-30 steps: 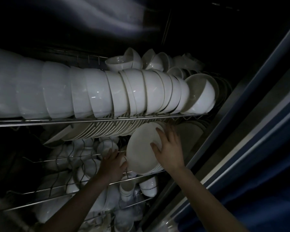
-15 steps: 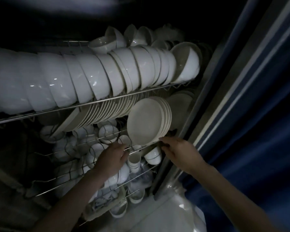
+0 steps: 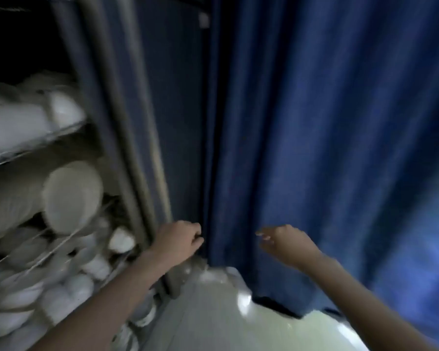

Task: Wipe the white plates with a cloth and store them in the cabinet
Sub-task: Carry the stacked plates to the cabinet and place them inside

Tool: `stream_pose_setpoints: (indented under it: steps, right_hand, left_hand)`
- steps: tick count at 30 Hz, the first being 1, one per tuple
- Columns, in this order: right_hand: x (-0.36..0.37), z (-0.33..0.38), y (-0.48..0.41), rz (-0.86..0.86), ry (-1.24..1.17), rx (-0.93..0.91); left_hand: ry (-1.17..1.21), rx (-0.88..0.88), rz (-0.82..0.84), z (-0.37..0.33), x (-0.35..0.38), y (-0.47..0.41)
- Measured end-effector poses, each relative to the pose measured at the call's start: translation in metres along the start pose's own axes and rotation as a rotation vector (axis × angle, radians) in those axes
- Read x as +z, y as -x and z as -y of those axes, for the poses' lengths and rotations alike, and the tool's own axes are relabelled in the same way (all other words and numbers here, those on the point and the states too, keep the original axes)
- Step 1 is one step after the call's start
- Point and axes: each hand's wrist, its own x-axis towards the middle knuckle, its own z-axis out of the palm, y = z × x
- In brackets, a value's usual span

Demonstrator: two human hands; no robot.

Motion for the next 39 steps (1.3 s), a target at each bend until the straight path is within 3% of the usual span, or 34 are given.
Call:
stream_pose_setpoints:
  steps: [6,10,15,22,30,39]
  right_hand:
    - [-0.018,-0.165,0.254,-0.088,-0.061,0.584]
    - [-0.015,-0.217,0.446,-0.186,-0.133,1.000]
    - [0.003,-0.208,0.673,-0.315,-0.214,1.545]
    - [0.013,-0.155,0.891,-0.392,-0.218,2.116]
    - [0.007,-0.154,1.064,-0.461,-0.130,2.425]
    - [0.027,-0.186,1.248,-0.504,-0.136,2.536]
  left_hand:
    - [0.019,0.531,0.083,-0.290,0.043,-0.028]
    - [0.033,0.917,0.134,-0.483,0.070,0.008]
    - [0.064,1.388,0.218,-0.704,0.088,0.123]
    - [0.106,1.933,0.250,-0.931,0.079,0.329]
    - [0.202,2.276,0.227,-1.100,0.068,0.516]
    - [0.219,2.388,0.254,-1.237,0.079,0.680]
